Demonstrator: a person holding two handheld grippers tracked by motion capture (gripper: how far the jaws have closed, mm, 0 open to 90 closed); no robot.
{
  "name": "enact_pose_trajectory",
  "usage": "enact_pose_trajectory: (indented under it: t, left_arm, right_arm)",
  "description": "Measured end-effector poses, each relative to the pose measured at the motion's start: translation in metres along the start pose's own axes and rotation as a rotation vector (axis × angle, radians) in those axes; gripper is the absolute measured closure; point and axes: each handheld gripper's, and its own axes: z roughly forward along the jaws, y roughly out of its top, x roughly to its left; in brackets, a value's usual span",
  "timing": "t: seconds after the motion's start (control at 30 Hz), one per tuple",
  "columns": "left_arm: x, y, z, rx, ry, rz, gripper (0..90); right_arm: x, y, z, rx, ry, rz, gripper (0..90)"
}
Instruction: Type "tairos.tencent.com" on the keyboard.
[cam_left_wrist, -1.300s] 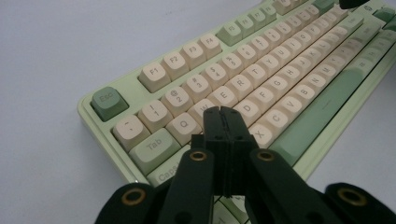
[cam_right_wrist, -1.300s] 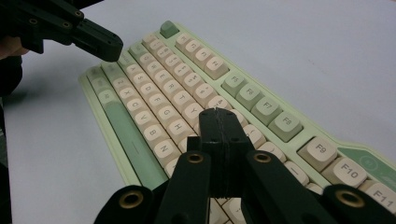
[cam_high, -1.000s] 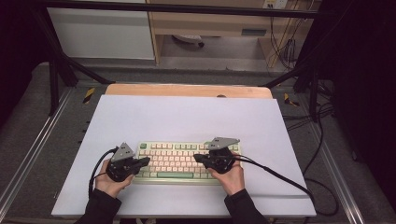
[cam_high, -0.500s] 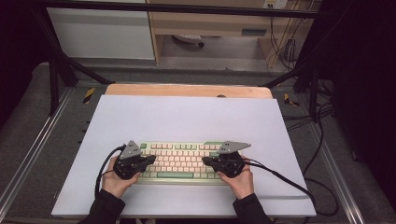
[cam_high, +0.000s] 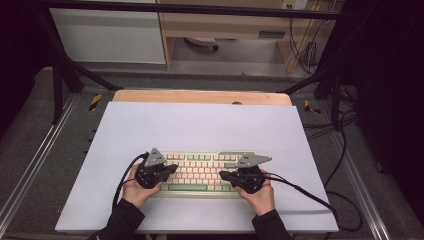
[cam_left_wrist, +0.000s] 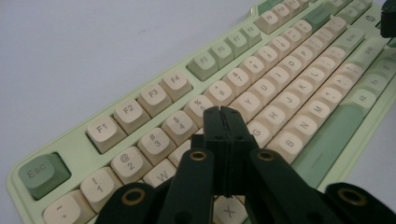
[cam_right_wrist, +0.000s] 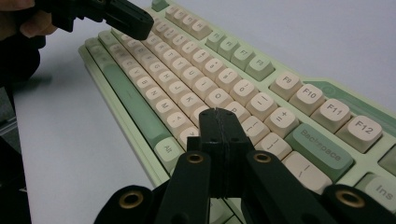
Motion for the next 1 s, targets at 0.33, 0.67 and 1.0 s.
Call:
enact_pose_trajectory:
  t: [0.33,0.67,1.0]
  left_arm:
    - [-0.002,0.001,0.014,0.028,0.015,0.013,89.9]
    - [-0.002,-0.001,0.018,0.036,0.015,0.018,89.9]
    - [-0.004,0.001,0.006,0.004,-0.002,0.020,90.0]
  right_arm:
    - [0.000,-0.002,0.000,0.007,0.002,-0.002,90.0]
    - [-0.001,-0.002,0.000,0.010,0.001,-0.003,90.0]
    - [-0.001,-0.002,-0.001,0.005,0.002,-0.004,90.0]
